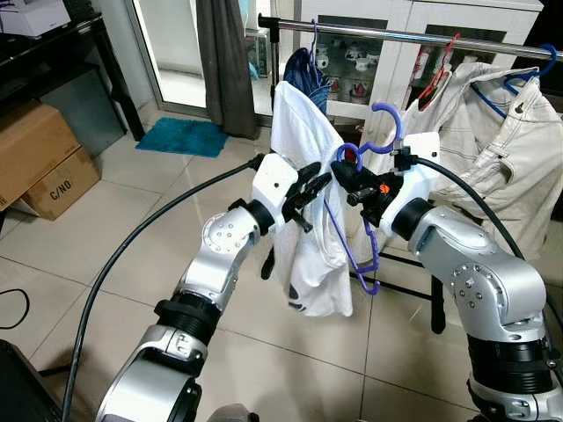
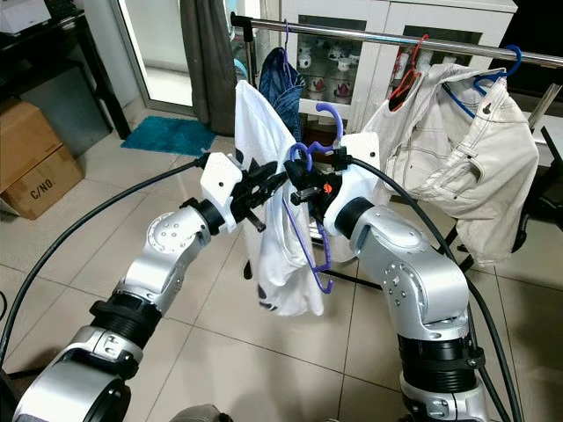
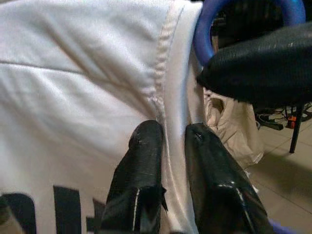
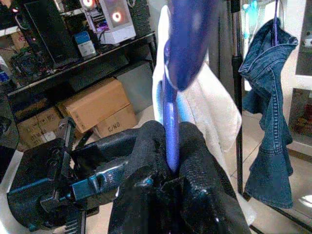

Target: Hang hanger

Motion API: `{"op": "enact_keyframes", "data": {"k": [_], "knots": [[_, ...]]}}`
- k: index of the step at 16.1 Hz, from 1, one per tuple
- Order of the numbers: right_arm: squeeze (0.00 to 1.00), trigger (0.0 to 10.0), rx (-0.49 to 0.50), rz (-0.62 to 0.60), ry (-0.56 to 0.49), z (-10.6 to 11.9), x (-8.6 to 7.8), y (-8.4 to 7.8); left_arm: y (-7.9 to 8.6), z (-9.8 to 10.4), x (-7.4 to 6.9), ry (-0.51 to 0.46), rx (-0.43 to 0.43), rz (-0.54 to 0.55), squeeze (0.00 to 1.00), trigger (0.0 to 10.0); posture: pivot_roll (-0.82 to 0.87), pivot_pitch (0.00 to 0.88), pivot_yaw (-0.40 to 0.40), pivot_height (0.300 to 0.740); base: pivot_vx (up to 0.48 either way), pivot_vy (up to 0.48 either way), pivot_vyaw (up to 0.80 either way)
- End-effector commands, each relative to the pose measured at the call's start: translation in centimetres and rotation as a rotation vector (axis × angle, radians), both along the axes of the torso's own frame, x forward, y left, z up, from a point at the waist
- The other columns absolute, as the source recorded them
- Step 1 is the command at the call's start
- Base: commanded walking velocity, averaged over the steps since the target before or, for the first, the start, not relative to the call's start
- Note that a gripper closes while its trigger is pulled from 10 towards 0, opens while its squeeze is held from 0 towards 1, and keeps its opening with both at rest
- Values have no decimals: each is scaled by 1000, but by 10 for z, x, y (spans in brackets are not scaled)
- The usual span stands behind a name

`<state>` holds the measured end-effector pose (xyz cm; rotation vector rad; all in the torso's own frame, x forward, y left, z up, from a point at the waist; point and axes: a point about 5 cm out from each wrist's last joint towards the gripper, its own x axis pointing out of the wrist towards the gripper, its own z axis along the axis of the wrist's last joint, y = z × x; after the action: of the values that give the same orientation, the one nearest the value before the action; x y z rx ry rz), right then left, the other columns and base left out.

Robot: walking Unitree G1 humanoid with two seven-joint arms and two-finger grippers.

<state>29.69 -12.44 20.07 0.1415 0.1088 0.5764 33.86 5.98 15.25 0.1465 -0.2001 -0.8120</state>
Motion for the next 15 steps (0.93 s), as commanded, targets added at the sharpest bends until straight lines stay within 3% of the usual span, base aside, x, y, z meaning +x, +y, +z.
{"op": "enact_keyframes", "data": {"k": [1,9,12,15], "knots": [[0,10000,2,8,-20,5,-2,0,3,2,1,-18,6,18,0,0,79,4,49,740,0,0,0],[0,10000,-6,12,-15,4,-2,-1,19,9,10,-33,25,69,0,0,84,7,40,740,0,0,0],[0,10000,-52,8,15,-4,-3,-3,20,30,15,-99,75,67,0,0,86,8,40,740,0,0,0],[0,10000,-136,-2,45,-13,-5,-6,22,43,18,-120,202,48,0,0,89,10,43,740,0,0,0]]}}
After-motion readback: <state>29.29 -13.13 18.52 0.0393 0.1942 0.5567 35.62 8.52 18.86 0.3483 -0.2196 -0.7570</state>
